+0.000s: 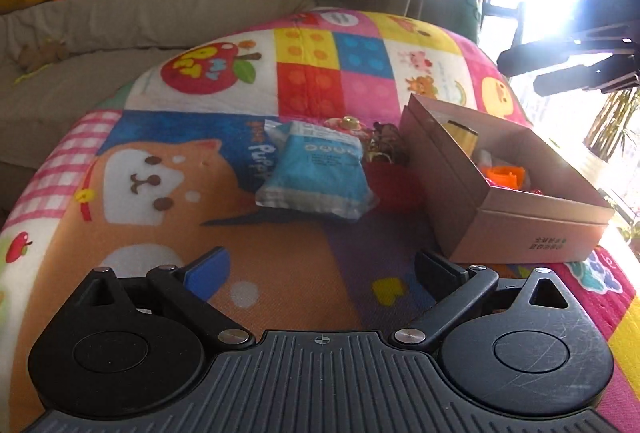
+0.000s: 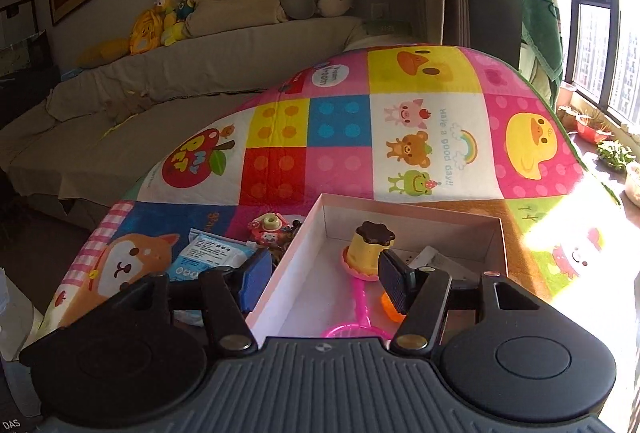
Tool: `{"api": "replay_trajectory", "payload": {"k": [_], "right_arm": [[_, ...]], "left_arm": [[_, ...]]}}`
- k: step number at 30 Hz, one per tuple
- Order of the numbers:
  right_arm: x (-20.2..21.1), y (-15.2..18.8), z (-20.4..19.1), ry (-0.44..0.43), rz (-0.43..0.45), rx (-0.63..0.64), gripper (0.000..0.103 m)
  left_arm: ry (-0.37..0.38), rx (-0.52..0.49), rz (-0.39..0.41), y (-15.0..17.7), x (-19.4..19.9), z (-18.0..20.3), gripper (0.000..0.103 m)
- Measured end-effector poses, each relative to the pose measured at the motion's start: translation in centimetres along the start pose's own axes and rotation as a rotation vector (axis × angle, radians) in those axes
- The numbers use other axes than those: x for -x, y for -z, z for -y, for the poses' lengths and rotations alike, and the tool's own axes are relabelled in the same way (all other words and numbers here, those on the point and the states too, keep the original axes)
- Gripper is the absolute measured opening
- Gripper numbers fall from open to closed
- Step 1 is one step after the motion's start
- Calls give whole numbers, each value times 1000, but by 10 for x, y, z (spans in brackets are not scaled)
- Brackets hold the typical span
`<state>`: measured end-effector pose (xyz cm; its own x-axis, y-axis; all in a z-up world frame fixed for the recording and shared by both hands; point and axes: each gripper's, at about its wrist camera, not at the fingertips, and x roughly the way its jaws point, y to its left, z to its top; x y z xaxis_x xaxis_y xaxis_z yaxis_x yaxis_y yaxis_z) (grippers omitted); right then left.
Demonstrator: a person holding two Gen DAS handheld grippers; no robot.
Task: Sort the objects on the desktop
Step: 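Reach the right gripper to the black-haired doll keychain and grasp it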
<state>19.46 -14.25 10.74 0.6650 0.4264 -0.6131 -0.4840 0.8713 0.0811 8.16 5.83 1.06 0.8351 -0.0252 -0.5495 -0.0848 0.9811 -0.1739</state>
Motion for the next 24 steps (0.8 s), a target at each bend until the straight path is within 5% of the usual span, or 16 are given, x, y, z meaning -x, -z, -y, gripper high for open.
{"api": "replay_trajectory", "payload": {"k": [3,9,14,18,24], "right_arm": [[-38,-36,-31,-63,-113,25,39],[-158,-74,-71,41,-322,31,38],[-227,-71,-71,153,-398,20,39],[-238,-73,-77,173,-399,58,42],[-220,-55,-76,81,-448,43,45]], "left_arm": [[21,13,12,1,3,-3,102],[35,-6,18,3,8,0,102],[49,16,-27,3,6,-5,103],[63,39,-54,3,4,-10,103],[88,14,-43,5,9,-5,103]]}}
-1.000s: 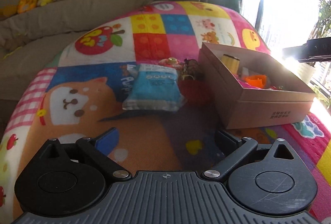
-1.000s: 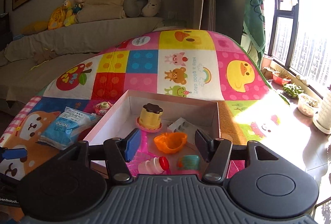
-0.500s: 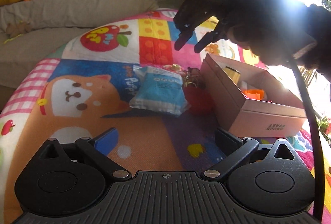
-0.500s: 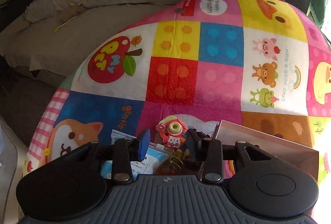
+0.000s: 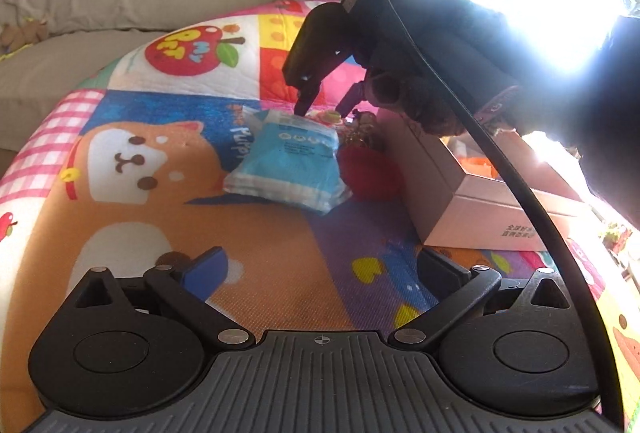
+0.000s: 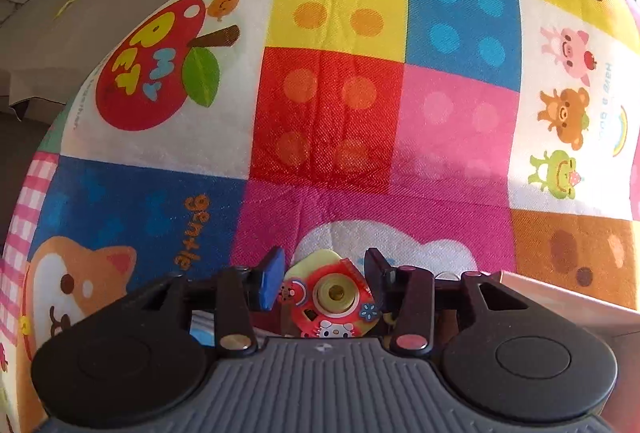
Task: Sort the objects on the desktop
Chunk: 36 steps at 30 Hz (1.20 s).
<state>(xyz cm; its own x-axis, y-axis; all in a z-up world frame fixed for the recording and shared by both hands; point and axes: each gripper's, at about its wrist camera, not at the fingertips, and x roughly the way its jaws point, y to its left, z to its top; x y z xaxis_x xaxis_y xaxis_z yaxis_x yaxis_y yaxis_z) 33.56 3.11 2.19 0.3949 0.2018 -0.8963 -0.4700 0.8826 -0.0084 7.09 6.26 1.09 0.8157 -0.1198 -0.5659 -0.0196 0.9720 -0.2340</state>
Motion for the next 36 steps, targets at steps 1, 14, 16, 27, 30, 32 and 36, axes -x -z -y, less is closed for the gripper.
{"api": "replay_trajectory", "payload": {"k": [1,14,16,27,30,32,36], "right_arm": [[3,5,1,-11,-4,6,45],[90,51,22,-48,107,122,44],[75,33,32,27,104,97,42],[-1,5,28,232,41,131,31],[5,17,24,192,12,148,32],[15,32,19,155,-5,181,32],[38,66,9,55,-41,228,32]], "left_arm": [[1,-2,2,0,1,0,103],[-86,30,55,9,26,-14,103],[-75,28,59,9,26,-13,103],[-31,103,80,10,29,-27,103],[-35,114,87,10,31,-29,103],[-41,121,87,10,31,-30,103],[-39,110,82,10,30,-29,103]]}}
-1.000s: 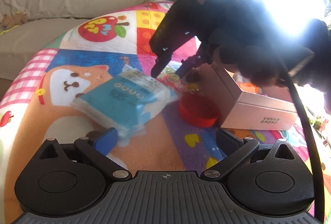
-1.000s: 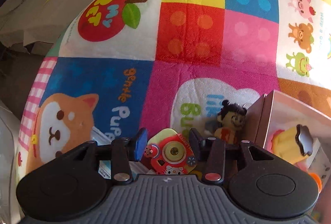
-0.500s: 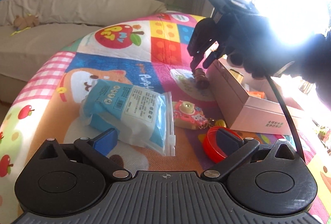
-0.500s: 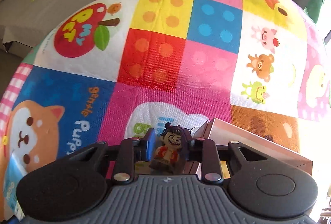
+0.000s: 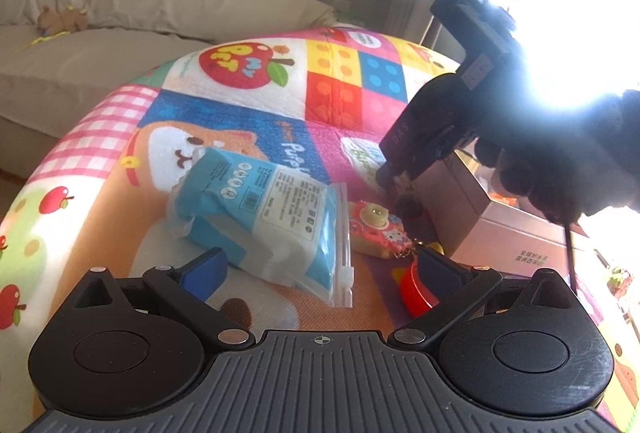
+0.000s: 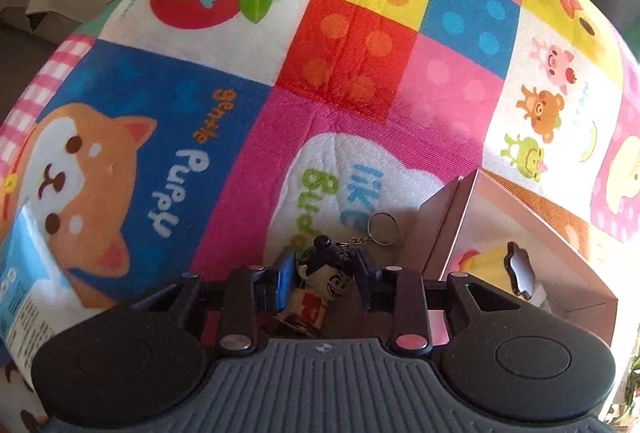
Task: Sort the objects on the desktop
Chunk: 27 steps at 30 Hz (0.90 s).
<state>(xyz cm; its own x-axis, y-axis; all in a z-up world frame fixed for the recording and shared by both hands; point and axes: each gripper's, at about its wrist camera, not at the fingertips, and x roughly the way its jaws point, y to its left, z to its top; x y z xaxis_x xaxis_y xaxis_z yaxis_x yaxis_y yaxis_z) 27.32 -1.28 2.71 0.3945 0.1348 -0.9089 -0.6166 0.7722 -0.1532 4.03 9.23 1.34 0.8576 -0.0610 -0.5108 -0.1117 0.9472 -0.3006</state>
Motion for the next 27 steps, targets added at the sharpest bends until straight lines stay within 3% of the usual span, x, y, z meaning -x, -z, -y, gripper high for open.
{"api": "replay_trajectory", "payload": {"k": [7,16,21,27], "right_arm": [[39,55,-27,-145,29,20,31],[113,125,19,-299,253,-163,31],[135,182,48,-233,326,-237,31],[123,225,68,-132,351,-327,33]], "left_arm": [[21,-92,-9,9,7,15,103],[49,-269,-34,32,23,49,103],[35,-323,-86,38,18,63,103],[47,-407,-130,45,9,90,103]]}}
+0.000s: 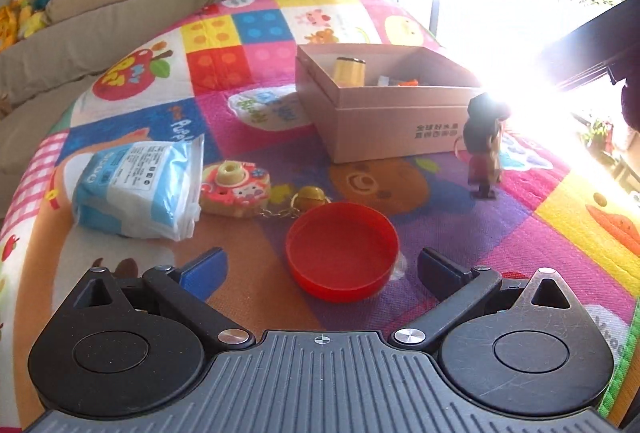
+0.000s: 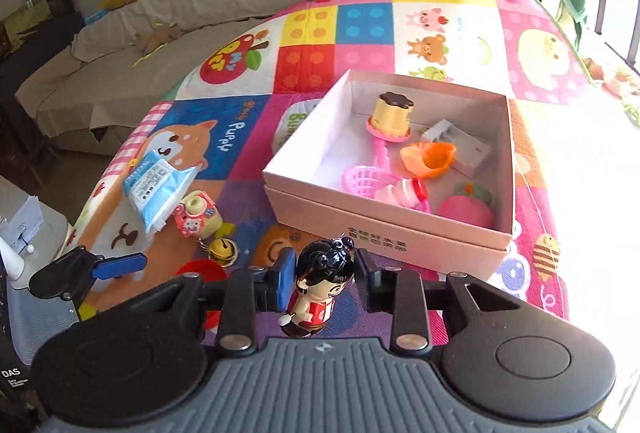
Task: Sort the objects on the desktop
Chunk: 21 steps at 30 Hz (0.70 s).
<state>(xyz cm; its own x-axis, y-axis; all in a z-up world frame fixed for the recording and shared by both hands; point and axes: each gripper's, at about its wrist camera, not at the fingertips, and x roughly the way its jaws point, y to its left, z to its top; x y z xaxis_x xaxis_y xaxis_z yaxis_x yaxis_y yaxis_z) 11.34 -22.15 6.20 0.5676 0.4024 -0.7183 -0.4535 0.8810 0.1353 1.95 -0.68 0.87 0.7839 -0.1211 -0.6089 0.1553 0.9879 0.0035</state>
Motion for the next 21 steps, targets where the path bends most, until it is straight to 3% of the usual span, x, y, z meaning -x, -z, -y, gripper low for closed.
{"api": "replay_trajectory", "payload": {"k": [7,14,21], "right_arm": [[0,48,14,43,106,-78,75],[-4,89,2,94,102,-11,91],[-14,98,-2,47,69,-53,103]], "left_arm": [[-125,-52,-43,-5,-13,10,103],[-268,-56,-49,-3,-7,-15,103],[-358,3,-61,-3,-2,-48,103]]}}
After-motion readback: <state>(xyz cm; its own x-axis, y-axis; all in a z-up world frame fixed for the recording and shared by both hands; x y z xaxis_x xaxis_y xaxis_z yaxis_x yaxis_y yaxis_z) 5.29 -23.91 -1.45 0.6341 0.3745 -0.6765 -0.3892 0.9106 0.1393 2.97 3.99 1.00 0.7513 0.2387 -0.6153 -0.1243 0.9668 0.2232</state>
